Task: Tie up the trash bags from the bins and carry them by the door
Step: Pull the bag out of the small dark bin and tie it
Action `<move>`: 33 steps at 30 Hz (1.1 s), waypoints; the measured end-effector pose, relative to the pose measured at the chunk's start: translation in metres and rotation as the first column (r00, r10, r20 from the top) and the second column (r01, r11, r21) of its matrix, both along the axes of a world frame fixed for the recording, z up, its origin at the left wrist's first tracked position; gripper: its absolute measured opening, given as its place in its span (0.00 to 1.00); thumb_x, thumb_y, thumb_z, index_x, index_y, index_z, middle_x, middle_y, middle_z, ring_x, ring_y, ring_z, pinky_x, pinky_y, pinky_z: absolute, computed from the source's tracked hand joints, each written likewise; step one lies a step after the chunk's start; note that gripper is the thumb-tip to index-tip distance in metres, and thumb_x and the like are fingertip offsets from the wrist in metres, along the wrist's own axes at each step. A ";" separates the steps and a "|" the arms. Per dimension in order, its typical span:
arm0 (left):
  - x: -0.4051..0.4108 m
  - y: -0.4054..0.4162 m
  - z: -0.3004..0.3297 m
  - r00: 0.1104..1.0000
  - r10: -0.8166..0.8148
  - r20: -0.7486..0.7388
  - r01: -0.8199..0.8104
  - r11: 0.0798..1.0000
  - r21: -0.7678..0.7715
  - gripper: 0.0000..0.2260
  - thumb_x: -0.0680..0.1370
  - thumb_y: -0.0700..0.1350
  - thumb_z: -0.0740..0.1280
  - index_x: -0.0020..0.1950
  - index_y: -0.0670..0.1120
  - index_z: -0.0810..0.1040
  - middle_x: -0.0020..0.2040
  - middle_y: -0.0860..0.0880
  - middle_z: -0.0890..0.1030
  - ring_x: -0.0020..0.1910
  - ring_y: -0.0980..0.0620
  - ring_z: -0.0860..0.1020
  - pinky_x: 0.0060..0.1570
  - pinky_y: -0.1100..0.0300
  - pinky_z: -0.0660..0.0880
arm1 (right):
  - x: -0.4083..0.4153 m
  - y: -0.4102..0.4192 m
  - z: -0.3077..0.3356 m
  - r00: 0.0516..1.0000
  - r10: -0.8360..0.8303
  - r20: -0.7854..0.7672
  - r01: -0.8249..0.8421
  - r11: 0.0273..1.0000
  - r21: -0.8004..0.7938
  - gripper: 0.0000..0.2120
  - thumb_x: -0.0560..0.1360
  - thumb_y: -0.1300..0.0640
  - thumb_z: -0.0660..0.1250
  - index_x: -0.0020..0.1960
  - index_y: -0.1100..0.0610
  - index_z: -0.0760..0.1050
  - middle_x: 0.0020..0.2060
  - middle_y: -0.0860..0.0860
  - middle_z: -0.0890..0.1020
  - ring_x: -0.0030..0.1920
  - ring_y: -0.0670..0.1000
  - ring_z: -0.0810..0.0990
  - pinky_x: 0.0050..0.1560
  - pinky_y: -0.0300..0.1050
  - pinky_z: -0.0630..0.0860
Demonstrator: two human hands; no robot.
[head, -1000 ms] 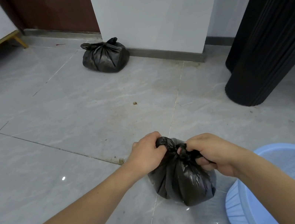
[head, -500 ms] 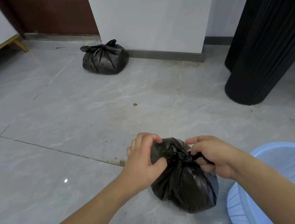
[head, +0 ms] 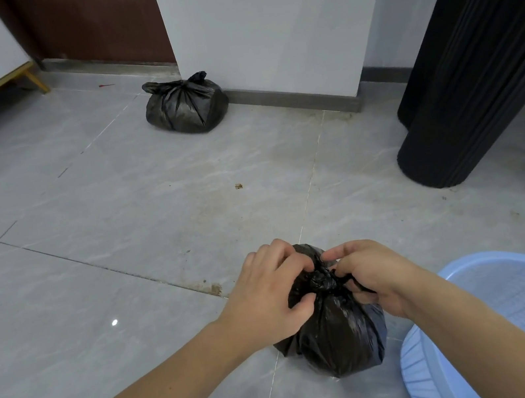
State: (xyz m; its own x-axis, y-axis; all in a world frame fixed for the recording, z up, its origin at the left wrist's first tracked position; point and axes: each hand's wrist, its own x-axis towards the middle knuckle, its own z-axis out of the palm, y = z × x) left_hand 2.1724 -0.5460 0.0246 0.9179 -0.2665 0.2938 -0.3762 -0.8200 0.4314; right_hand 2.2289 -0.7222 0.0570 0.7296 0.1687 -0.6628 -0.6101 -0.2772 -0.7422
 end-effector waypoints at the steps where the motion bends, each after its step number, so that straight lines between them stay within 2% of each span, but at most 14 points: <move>1: 0.000 -0.001 -0.001 1.000 0.007 0.023 -0.007 1.000 0.005 0.11 0.71 0.50 0.68 0.52 0.51 0.77 0.49 0.54 0.70 0.47 0.54 0.69 0.51 0.58 0.67 | 0.000 0.000 -0.001 1.000 0.000 0.000 0.000 1.000 -0.002 0.14 0.75 0.72 0.55 0.54 0.61 0.73 0.34 0.56 0.73 0.17 0.45 0.60 0.19 0.33 0.53; 4: 0.000 -0.003 -0.002 0.997 0.012 0.070 -0.015 0.999 0.039 0.04 0.73 0.48 0.67 0.45 0.50 0.78 0.47 0.53 0.71 0.47 0.53 0.68 0.50 0.56 0.66 | 0.000 -0.001 -0.002 1.000 -0.005 -0.001 0.005 1.000 -0.011 0.13 0.75 0.72 0.56 0.55 0.61 0.72 0.31 0.55 0.71 0.17 0.45 0.60 0.20 0.33 0.53; 7: -0.002 -0.005 0.001 1.000 0.017 0.006 -0.017 1.000 -0.003 0.02 0.71 0.47 0.64 0.39 0.51 0.73 0.44 0.56 0.70 0.46 0.54 0.67 0.50 0.57 0.64 | 0.000 -0.002 -0.003 1.000 0.004 0.023 -0.003 0.999 -0.041 0.13 0.74 0.71 0.58 0.54 0.60 0.72 0.30 0.54 0.70 0.18 0.45 0.60 0.20 0.34 0.54; 10: -0.002 -0.007 0.010 0.960 0.086 -0.267 -0.165 0.943 -0.288 0.05 0.68 0.48 0.62 0.34 0.52 0.67 0.38 0.54 0.72 0.42 0.55 0.70 0.48 0.58 0.68 | -0.001 -0.005 -0.003 0.997 -0.009 0.071 0.012 0.999 -0.037 0.15 0.74 0.72 0.56 0.54 0.57 0.71 0.26 0.52 0.67 0.17 0.46 0.59 0.19 0.35 0.54; 12: 0.002 -0.005 0.016 0.882 0.074 -0.465 -0.319 0.821 -0.473 0.06 0.67 0.47 0.63 0.33 0.48 0.68 0.33 0.49 0.74 0.34 0.55 0.71 0.37 0.55 0.70 | -0.001 -0.006 -0.003 0.995 -0.021 0.095 0.022 1.000 -0.007 0.16 0.74 0.73 0.56 0.54 0.56 0.71 0.28 0.52 0.67 0.18 0.46 0.60 0.18 0.37 0.55; 13: 0.003 -0.004 0.017 0.860 0.070 -0.505 -0.355 0.794 -0.494 0.06 0.68 0.46 0.64 0.34 0.47 0.68 0.31 0.48 0.73 0.30 0.54 0.70 0.33 0.55 0.68 | -0.001 -0.006 -0.004 0.994 -0.024 0.108 0.024 1.000 0.001 0.16 0.75 0.73 0.55 0.55 0.56 0.72 0.30 0.52 0.68 0.18 0.46 0.61 0.18 0.37 0.56; 16: 0.004 0.000 0.023 0.877 0.135 -0.461 -0.328 0.869 -0.370 0.07 0.67 0.47 0.63 0.33 0.48 0.67 0.26 0.53 0.69 0.26 0.55 0.66 0.28 0.59 0.64 | 0.000 -0.003 -0.005 0.986 -0.017 0.165 0.019 1.000 -0.009 0.17 0.75 0.73 0.56 0.54 0.54 0.73 0.37 0.53 0.70 0.19 0.45 0.63 0.18 0.38 0.59; 19: 0.008 0.010 0.024 0.936 0.224 -0.270 -0.242 0.970 -0.036 0.07 0.67 0.48 0.60 0.31 0.50 0.63 0.24 0.54 0.69 0.24 0.53 0.67 0.30 0.61 0.63 | 0.003 -0.004 -0.008 0.962 0.056 0.267 -0.015 0.988 -0.151 0.20 0.73 0.72 0.55 0.49 0.49 0.73 0.40 0.52 0.70 0.27 0.48 0.68 0.23 0.39 0.64; 21: 0.011 0.023 0.020 0.938 0.274 -0.211 -0.221 0.944 0.243 0.09 0.69 0.47 0.59 0.32 0.48 0.62 0.26 0.51 0.71 0.26 0.49 0.68 0.35 0.57 0.64 | 0.006 -0.008 -0.010 0.918 0.165 0.361 -0.043 0.946 -0.323 0.20 0.71 0.72 0.54 0.47 0.48 0.73 0.44 0.51 0.70 0.32 0.49 0.71 0.27 0.37 0.66; 23: 0.011 0.033 0.013 0.873 0.377 -0.309 -0.254 0.893 0.372 0.09 0.71 0.47 0.60 0.34 0.46 0.64 0.30 0.50 0.73 0.29 0.47 0.69 0.39 0.56 0.65 | 0.005 -0.009 -0.012 0.873 0.276 0.403 -0.077 0.892 -0.445 0.19 0.70 0.71 0.55 0.47 0.49 0.73 0.48 0.51 0.68 0.33 0.48 0.72 0.27 0.34 0.66; 26: 0.009 0.036 0.006 0.820 0.395 -0.414 -0.254 0.900 0.355 0.06 0.73 0.46 0.61 0.38 0.46 0.66 0.34 0.49 0.75 0.34 0.45 0.73 0.38 0.55 0.64 | 0.003 -0.005 -0.017 0.801 0.408 0.438 -0.121 0.827 -0.550 0.18 0.70 0.70 0.54 0.47 0.49 0.72 0.50 0.51 0.68 0.36 0.44 0.72 0.34 0.36 0.66; 29: 0.007 0.033 0.009 0.869 0.298 -0.395 -0.247 0.953 0.175 0.06 0.73 0.50 0.61 0.44 0.48 0.69 0.36 0.52 0.75 0.37 0.48 0.75 0.33 0.57 0.63 | 0.005 -0.003 -0.019 0.776 0.427 0.463 -0.123 0.823 -0.554 0.19 0.71 0.70 0.54 0.48 0.49 0.73 0.50 0.50 0.69 0.39 0.41 0.71 0.34 0.30 0.64; 31: 0.002 0.025 0.006 0.912 0.210 -0.352 -0.196 0.978 0.076 0.14 0.71 0.58 0.62 0.52 0.52 0.70 0.45 0.55 0.75 0.44 0.52 0.74 0.39 0.58 0.68 | 0.008 -0.005 -0.019 0.771 0.430 0.470 -0.129 0.828 -0.546 0.19 0.71 0.71 0.54 0.49 0.51 0.74 0.49 0.50 0.69 0.40 0.42 0.71 0.35 0.32 0.65; 33: -0.003 0.008 -0.004 0.935 0.158 -0.316 -0.098 0.975 0.198 0.27 0.69 0.65 0.59 0.63 0.53 0.68 0.57 0.55 0.71 0.55 0.52 0.69 0.52 0.53 0.70 | 0.009 -0.007 -0.019 0.762 0.429 0.486 -0.117 0.828 -0.548 0.19 0.71 0.72 0.54 0.49 0.52 0.75 0.49 0.51 0.70 0.42 0.45 0.71 0.39 0.33 0.62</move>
